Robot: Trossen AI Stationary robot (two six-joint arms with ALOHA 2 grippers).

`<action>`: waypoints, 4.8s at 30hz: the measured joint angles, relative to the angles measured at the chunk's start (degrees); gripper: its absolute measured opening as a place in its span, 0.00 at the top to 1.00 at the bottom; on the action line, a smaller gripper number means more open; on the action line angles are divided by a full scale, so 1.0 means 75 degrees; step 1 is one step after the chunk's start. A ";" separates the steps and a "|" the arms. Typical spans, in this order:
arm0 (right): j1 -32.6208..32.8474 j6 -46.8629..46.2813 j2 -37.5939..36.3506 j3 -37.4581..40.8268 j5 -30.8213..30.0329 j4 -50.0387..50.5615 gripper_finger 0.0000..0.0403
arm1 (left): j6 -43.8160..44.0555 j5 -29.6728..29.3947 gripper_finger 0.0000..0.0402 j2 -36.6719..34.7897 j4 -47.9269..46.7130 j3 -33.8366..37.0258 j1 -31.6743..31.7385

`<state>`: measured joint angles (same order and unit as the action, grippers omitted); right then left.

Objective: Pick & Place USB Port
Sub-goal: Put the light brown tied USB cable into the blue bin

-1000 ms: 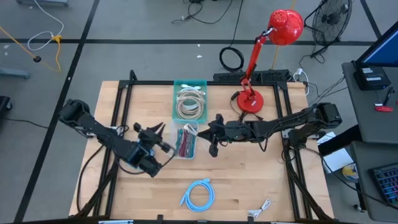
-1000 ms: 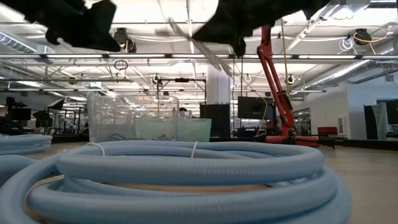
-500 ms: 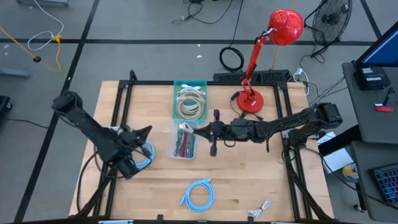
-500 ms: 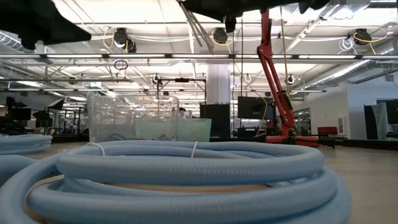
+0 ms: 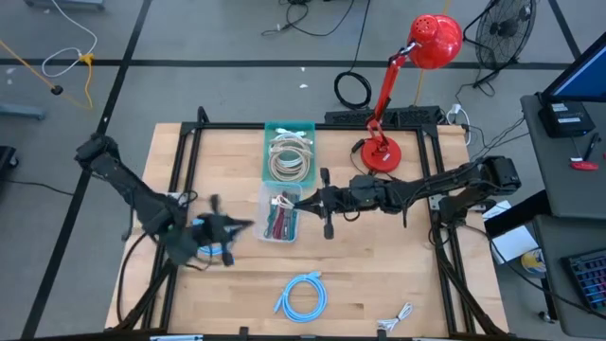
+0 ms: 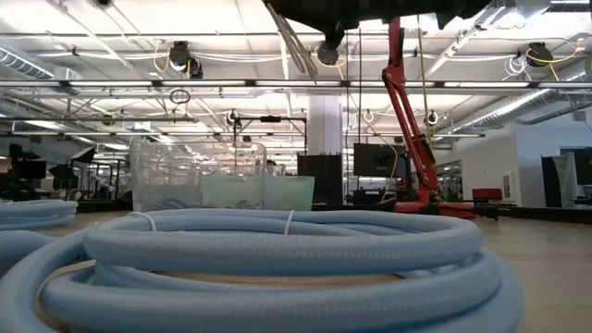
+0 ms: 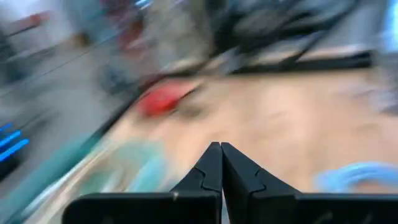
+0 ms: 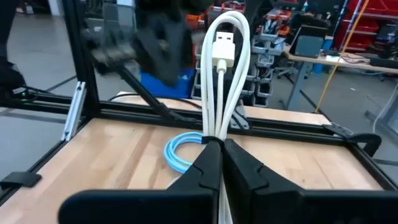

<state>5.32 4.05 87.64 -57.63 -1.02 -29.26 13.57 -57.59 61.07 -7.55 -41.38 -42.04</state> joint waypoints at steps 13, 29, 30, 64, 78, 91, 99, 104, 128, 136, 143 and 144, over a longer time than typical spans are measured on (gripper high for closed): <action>0.0528 0.0962 -0.0403 -0.0003 -0.0693 0.0331 1.00 | -0.2452 0.6451 1.00 0.0458 0.1217 0.0074 0.4621; 0.0712 0.1442 -0.0868 -0.0006 -0.2491 0.0823 1.00 | -0.3880 0.8619 0.93 0.1531 0.4095 0.0051 0.6087; 0.0727 0.1479 -0.0911 -0.0006 -0.2660 0.0825 1.00 | -0.4072 0.8765 0.91 0.1631 0.4326 0.0051 0.5961; 0.0796 0.1612 -0.0542 0.0006 -0.2649 0.0010 1.00 | -0.3612 0.7528 0.52 0.2566 0.6854 0.0035 0.5094; 0.0804 0.1763 -0.0551 0.0003 -0.2649 -0.0130 1.00 | -0.3539 0.7519 0.77 0.2566 0.6750 0.0034 0.5091; 0.1008 0.1934 -0.0695 0.0003 -0.3691 -0.0138 0.80 | -0.1748 0.6985 0.99 0.2534 0.6090 0.0031 0.5103; 0.1377 0.2951 -0.1186 -0.0003 -0.7985 0.0165 0.57 | 0.0776 0.6287 0.99 0.2017 0.1082 -0.0919 0.5183; 0.1373 0.2463 -0.1478 -0.0003 -0.8471 0.1233 0.49 | 0.2586 0.6544 0.99 0.2368 -0.3284 -0.2867 0.5342; 0.1722 0.2184 -0.1789 0.0000 -0.8699 0.2121 0.47 | 0.5237 0.9866 0.99 0.3821 -0.5194 -0.3324 0.6667; 0.1770 0.2218 -0.1789 0.0000 -0.8699 0.2137 0.48 | 0.5084 0.9664 0.99 0.4039 -0.5780 -0.3310 0.6697; 0.1827 0.2294 -0.1789 0.0000 -0.8699 0.2143 0.48 | 0.5183 0.9673 0.99 0.4023 -0.5796 -0.3315 0.6697; 0.1827 0.2297 -0.1789 0.0000 -0.8699 0.2143 0.48 | 0.5190 0.9682 0.99 0.4020 -0.5805 -0.3315 0.6697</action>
<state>19.03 21.28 74.22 -57.63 -66.26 -13.19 52.49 15.03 91.22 -51.09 -66.24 8.19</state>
